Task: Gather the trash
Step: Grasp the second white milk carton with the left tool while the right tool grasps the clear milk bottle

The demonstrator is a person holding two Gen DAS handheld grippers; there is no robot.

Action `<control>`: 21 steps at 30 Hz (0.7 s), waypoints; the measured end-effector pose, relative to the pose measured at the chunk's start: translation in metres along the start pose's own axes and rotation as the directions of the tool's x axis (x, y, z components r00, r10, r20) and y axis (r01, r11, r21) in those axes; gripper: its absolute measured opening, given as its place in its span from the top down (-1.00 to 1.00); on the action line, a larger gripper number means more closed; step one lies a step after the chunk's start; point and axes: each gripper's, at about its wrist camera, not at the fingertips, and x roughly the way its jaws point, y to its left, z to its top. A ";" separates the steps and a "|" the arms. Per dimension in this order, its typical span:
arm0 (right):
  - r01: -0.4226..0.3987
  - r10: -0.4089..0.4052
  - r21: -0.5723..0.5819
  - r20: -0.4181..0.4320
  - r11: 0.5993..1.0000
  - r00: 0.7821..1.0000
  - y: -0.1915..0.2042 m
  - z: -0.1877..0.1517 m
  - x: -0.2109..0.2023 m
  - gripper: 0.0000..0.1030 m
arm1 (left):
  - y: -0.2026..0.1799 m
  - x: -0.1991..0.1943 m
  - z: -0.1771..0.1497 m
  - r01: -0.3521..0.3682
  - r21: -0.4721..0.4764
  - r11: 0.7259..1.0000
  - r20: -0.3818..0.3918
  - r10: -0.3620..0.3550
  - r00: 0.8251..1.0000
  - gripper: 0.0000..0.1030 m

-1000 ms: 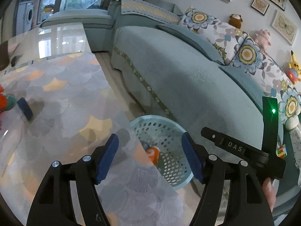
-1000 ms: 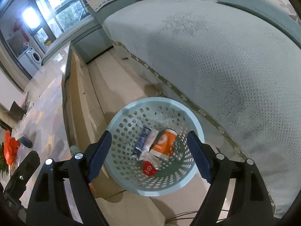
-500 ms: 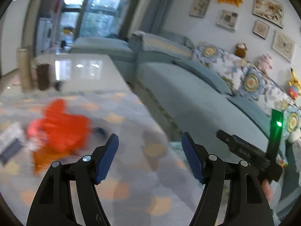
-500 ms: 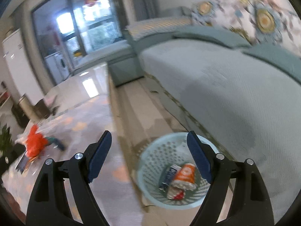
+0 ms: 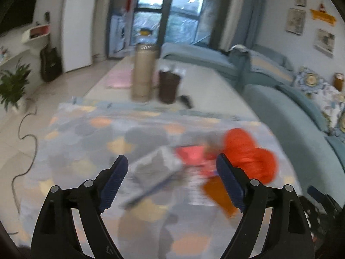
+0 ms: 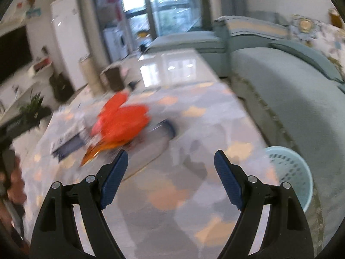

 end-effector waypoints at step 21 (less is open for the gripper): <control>0.029 -0.007 0.118 -0.179 0.993 0.984 0.013 -0.033 0.064 0.07 | 0.010 0.040 -0.041 0.191 0.116 0.975 -0.306 -0.148 0.941 -0.54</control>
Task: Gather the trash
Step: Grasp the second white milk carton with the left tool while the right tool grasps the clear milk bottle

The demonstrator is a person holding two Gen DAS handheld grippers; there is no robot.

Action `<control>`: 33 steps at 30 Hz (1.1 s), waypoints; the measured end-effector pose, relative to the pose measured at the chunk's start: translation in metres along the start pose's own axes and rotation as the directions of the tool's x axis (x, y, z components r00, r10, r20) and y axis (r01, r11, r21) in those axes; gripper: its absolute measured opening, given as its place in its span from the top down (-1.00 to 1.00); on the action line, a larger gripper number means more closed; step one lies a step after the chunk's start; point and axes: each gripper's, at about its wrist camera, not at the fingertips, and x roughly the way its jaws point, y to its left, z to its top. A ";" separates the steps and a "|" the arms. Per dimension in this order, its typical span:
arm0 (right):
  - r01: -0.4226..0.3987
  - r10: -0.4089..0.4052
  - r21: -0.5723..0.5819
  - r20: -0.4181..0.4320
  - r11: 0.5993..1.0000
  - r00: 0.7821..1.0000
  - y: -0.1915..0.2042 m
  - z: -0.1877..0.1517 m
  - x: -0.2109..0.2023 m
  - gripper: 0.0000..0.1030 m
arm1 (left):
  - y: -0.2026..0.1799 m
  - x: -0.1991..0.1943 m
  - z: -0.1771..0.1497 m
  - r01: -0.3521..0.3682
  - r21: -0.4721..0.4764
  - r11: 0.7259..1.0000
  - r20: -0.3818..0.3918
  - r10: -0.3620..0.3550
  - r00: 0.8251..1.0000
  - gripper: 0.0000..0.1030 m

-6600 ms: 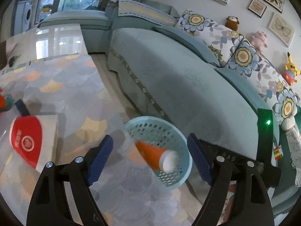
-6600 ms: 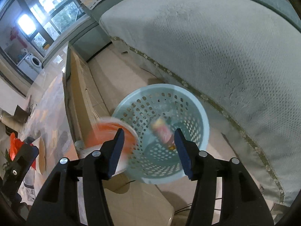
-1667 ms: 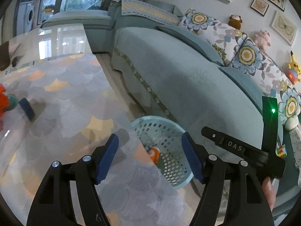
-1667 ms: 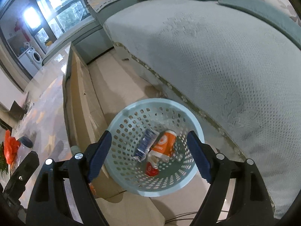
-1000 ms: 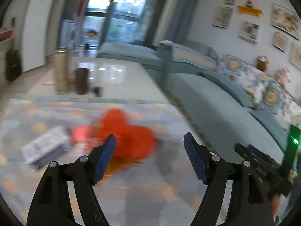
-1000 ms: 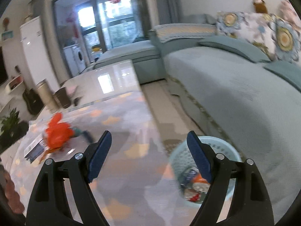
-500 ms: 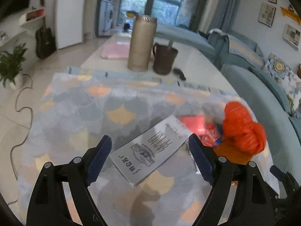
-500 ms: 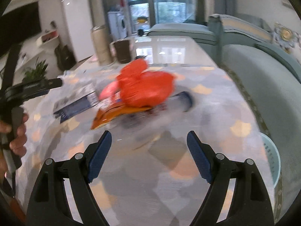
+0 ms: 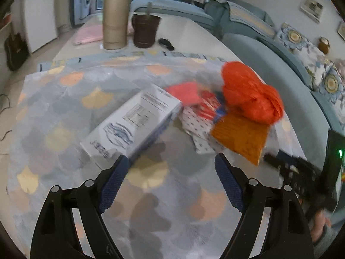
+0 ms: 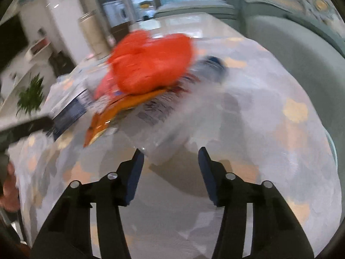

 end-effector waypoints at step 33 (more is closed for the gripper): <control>0.001 -0.001 0.011 0.013 1.000 1.000 -0.003 0.077 0.007 -0.48 | -0.014 0.035 0.025 -0.115 -0.021 0.993 0.007 0.115 0.993 -0.57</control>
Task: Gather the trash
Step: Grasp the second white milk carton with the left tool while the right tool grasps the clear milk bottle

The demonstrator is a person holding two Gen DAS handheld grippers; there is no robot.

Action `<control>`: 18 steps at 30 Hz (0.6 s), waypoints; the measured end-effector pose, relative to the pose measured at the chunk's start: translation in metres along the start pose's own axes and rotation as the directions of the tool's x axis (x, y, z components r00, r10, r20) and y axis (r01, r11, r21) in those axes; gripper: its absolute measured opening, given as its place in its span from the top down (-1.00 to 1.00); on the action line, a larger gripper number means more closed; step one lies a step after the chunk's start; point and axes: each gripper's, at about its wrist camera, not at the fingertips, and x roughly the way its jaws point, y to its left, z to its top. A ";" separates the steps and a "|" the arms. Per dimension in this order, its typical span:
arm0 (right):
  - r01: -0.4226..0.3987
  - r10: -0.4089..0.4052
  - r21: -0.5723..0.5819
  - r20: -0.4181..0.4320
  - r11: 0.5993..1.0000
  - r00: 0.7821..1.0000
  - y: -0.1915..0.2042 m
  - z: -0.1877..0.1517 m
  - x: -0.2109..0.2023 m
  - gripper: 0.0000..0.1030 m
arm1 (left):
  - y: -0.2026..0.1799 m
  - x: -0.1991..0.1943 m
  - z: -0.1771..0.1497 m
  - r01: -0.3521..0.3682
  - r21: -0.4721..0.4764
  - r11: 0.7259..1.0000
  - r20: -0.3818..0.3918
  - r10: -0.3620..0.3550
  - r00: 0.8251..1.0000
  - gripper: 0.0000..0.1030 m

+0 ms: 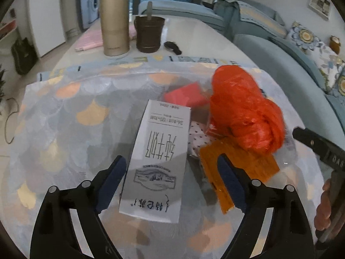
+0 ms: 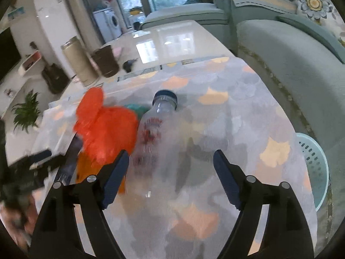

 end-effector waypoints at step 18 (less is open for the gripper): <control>0.077 -0.076 0.007 -0.120 0.997 0.990 0.008 -0.003 0.044 -0.22 | -0.001 0.015 -0.002 -0.121 0.042 0.992 -0.014 0.122 0.992 -0.07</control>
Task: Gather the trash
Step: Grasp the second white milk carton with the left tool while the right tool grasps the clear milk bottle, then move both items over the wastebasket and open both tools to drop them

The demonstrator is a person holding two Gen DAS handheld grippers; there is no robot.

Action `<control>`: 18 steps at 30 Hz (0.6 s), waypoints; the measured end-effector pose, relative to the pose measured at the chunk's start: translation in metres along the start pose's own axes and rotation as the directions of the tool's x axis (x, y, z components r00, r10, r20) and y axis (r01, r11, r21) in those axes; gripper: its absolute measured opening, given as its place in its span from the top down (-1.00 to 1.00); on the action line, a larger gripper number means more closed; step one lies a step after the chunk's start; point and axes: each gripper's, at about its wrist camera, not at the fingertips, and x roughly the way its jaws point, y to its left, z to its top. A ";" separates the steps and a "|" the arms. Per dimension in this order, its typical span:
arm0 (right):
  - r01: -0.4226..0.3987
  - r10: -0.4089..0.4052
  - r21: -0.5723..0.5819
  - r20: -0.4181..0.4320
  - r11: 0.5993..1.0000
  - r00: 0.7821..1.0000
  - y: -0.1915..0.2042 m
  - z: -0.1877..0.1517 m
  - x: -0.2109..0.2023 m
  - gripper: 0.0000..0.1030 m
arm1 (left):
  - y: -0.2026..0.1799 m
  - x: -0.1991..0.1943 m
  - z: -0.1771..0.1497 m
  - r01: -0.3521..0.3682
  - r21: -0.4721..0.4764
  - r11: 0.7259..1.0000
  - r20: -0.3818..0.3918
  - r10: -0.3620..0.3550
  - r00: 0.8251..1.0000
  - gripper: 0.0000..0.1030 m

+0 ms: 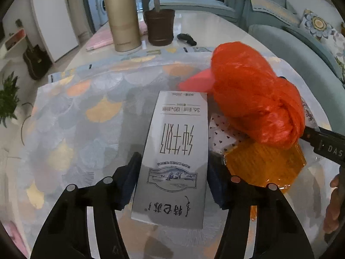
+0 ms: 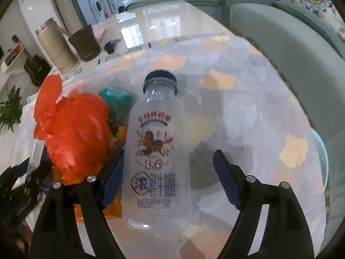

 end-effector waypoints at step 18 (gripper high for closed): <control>-0.081 0.083 -0.016 0.244 0.997 0.966 -0.047 -0.011 -0.125 0.00 | -0.052 -0.125 0.013 0.248 0.039 0.968 0.334 -0.247 0.910 -0.06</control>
